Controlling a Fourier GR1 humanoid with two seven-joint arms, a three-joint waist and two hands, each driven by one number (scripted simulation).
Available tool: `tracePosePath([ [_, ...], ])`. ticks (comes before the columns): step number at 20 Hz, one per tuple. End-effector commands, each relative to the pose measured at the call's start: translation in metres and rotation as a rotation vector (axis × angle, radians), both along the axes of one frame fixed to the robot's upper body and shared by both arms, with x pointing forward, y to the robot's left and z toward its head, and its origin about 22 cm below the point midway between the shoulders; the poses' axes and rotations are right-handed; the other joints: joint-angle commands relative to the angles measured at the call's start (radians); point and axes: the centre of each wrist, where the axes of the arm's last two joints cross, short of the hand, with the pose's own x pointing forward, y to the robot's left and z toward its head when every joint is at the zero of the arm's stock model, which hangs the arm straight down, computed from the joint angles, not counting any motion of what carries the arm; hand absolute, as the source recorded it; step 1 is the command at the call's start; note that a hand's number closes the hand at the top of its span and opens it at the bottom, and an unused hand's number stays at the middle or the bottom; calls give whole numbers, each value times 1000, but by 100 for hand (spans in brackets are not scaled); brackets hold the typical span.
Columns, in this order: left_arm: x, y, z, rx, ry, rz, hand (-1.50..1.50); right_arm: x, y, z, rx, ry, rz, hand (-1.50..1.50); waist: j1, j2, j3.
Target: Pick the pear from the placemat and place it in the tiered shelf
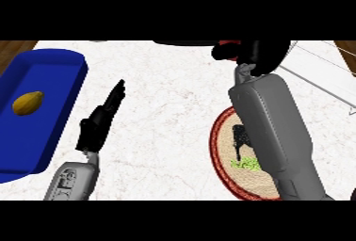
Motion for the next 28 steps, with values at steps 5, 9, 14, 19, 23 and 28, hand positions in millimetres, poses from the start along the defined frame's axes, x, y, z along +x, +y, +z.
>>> tracePosePath([
  [5,-21,9,-12,12,9,42,0,15,18,50,-58,-100,-237,150,-31,-8,1],
  [9,-11,13,-5,2,5,39,0,26,-7,88,-104,-160,-313,150,-37,-7,1],
  [14,-9,17,3,8,-19,47,0,31,-12,119,-180,-149,-372,150,-39,-7,1],
  [19,-16,1,-1,-4,-20,35,0,45,-25,108,-187,-158,-420,150,-32,-4,1],
  [23,-9,2,3,-7,1,30,0,46,-49,129,-207,-200,-471,150,-38,-4,1],
  [28,-14,-8,0,6,-1,26,0,57,-83,134,-258,-208,-505,150,-29,-1,1],
])
